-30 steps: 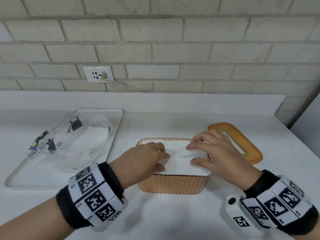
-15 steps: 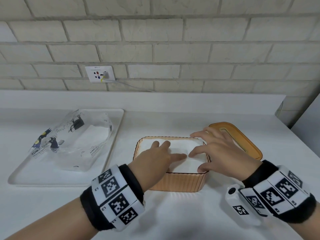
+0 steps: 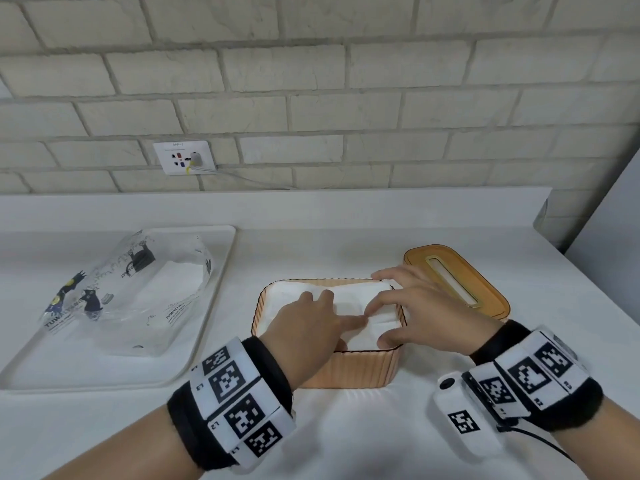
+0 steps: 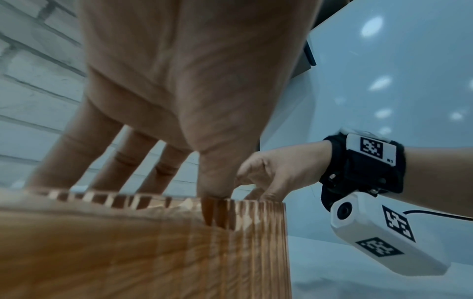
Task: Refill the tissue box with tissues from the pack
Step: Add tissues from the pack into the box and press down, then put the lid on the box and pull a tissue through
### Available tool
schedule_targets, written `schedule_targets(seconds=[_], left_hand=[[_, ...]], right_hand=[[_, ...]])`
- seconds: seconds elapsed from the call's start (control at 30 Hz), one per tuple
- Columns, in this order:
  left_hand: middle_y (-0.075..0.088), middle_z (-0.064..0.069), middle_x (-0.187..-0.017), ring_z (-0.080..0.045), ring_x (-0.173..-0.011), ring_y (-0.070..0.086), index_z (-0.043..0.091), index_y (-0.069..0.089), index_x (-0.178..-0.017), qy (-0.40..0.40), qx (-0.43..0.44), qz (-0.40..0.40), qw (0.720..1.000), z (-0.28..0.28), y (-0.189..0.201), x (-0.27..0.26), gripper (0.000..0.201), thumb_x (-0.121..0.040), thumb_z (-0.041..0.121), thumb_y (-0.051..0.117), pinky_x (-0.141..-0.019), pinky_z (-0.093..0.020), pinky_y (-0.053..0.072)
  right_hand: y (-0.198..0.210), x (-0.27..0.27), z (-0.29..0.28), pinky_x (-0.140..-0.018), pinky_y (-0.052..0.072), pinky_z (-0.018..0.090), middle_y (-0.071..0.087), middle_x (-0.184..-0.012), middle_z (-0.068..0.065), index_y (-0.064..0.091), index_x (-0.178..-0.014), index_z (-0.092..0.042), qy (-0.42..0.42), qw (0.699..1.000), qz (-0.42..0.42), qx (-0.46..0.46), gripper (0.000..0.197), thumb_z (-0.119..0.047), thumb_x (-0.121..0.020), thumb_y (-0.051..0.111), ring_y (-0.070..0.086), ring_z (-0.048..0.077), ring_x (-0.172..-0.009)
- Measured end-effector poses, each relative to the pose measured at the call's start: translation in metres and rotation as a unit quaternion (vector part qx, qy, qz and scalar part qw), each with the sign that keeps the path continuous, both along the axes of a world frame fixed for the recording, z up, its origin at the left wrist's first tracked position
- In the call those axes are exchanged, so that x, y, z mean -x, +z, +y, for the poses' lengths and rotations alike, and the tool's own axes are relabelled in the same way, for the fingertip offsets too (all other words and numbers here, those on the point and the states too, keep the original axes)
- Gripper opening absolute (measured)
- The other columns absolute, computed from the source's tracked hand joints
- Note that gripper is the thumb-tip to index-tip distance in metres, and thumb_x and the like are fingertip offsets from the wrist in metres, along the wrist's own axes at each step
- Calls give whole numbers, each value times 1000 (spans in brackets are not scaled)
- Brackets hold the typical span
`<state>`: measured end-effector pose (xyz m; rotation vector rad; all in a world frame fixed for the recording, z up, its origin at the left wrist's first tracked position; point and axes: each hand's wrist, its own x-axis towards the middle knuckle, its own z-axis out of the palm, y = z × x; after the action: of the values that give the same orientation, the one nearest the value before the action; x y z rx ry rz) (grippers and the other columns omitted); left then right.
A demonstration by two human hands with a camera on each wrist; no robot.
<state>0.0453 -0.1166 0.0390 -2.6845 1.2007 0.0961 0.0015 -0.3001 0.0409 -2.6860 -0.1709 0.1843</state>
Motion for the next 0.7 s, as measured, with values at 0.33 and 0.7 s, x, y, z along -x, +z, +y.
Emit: schedule_targets(seconds=[0.33, 0.7], left_hand=[[40, -7, -126, -23, -98, 40, 51, 18, -145, -9, -5, 30, 999, 2, 1, -6, 48, -102, 37, 34, -76, -26, 33], [40, -5, -128, -24, -107, 43, 51, 16, -145, -11, -8, 14, 1000, 3, 0, -5, 49, -102, 35, 33, -74, -26, 35]], right_hand=[[-53, -50, -92, -104, 33, 55, 29, -142, 18, 18, -144, -27, -379, 917, 97, 78, 105, -63, -61, 73, 29, 38, -130], [-37, -46, -87, -80, 49, 39, 36, -140, 16, 6, -147, -30, -341, 926, 162, 11, 113, -53, -60, 74, 48, 32, -108]])
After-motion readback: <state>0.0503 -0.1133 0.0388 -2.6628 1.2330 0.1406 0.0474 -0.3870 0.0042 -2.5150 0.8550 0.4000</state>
